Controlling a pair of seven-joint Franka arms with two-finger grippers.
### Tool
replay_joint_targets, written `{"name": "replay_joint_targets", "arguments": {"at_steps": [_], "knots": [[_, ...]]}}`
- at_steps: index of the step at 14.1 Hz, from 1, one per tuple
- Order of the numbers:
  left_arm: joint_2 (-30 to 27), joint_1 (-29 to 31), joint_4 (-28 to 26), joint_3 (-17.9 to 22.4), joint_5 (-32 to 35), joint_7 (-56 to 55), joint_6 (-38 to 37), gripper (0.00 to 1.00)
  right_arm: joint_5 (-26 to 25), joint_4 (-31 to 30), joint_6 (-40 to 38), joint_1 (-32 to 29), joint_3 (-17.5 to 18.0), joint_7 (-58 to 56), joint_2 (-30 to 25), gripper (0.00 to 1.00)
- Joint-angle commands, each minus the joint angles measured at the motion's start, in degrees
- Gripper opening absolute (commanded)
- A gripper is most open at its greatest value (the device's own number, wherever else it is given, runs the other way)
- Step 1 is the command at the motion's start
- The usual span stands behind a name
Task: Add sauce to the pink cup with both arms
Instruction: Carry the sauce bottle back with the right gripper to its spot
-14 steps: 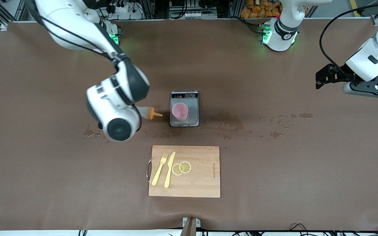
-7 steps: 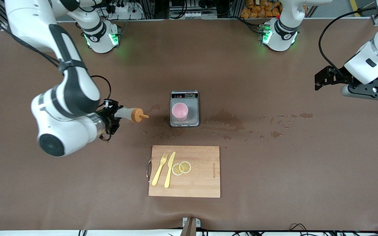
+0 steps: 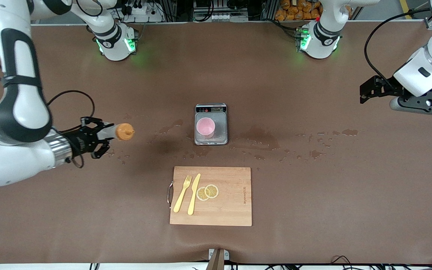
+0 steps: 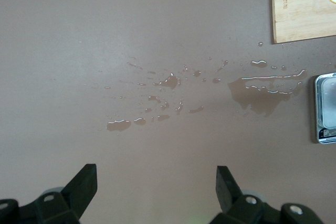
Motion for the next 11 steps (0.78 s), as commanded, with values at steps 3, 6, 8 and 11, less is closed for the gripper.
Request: {"name": "replay_joint_targets", "arguments": {"at_steps": [3, 6, 8, 11], "knots": [[0.3, 0.2, 0.1, -0.1, 0.6, 0.5, 0.5, 1.0, 4.0, -6.1, -1.7, -9.8, 0.7, -17.1, -1.1, 0.0], [0.4, 0.2, 0.6, -0.2, 0.5, 0.3, 0.5, 1.0, 3.9, -8.7, -1.8, -14.7, 0.6, -27.9, 0.1, 0.0], [0.7, 0.2, 1.3, -0.2, 0.5, 0.3, 0.5, 1.0, 4.0, -9.3, -1.9, -17.3, 0.6, -32.8, 2.0, 0.0], [0.8, 0.1, 1.3, -0.2, -0.1, 0.3, 0.5, 1.0, 4.1, -10.9, -1.4, -20.9, 0.5, -41.4, 5.6, 0.0]]}}
